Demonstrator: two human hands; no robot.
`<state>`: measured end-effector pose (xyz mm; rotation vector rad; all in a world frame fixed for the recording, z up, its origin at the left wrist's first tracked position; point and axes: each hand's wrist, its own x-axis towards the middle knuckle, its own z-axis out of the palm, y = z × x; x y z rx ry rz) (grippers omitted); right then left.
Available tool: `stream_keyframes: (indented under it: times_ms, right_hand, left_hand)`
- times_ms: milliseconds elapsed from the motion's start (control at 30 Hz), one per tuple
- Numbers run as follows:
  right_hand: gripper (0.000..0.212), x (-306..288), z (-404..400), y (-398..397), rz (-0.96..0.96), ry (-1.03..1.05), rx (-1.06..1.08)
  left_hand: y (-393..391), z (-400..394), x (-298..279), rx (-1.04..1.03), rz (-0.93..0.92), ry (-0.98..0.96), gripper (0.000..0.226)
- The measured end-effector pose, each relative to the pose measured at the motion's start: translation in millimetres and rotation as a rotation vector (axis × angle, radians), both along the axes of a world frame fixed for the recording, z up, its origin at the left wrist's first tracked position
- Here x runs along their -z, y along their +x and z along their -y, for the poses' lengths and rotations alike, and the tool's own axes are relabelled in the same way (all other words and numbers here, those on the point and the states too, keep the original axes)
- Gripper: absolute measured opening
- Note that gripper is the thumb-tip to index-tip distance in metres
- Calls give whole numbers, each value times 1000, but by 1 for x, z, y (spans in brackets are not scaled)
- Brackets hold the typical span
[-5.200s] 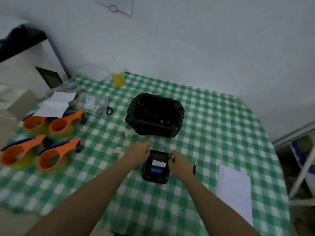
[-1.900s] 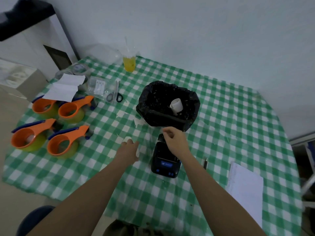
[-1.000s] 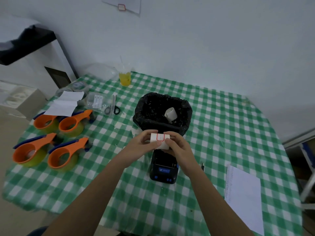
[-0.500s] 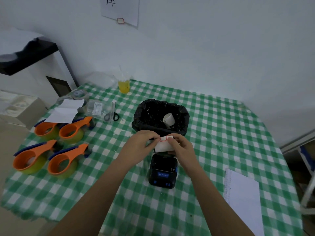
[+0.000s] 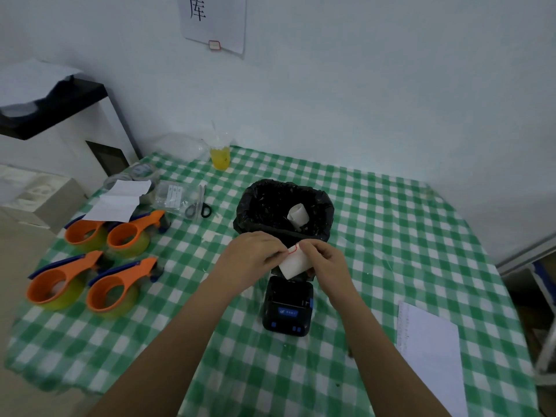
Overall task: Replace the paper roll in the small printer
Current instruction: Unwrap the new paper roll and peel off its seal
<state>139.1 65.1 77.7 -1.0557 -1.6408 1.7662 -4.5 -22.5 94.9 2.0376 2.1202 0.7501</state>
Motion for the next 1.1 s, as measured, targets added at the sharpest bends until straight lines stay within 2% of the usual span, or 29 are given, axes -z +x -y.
stream_keyframes:
  times_ms: [267, 367, 500, 700, 833, 967, 1100]
  right_hand:
    - [16, 2, 2, 0, -18, 19, 7]
    - [16, 3, 2, 1, -8, 24, 5]
    - [14, 6, 3, 1, -5, 59, 9]
    - [13, 8, 6, -1, -21, 60, 52]
    - [14, 6, 5, 0, -29, 55, 49]
    - [14, 9, 5, 0, -17, 77, 37]
    - [14, 10, 5, -1, -12, 100, 53]
  left_hand:
    - [6, 5, -2, -67, 49, 45, 45]
    - [5, 7, -6, -58, 141, -1, 51]
    - [2, 7, -7, -36, 120, -24, 54]
    - [2, 8, -5, -71, 156, 17, 45]
    - [0, 11, -6, -73, 263, -47, 46]
    - [-2, 10, -8, -56, 216, -67, 20]
    - [-1, 10, -9, -60, 235, -55, 24]
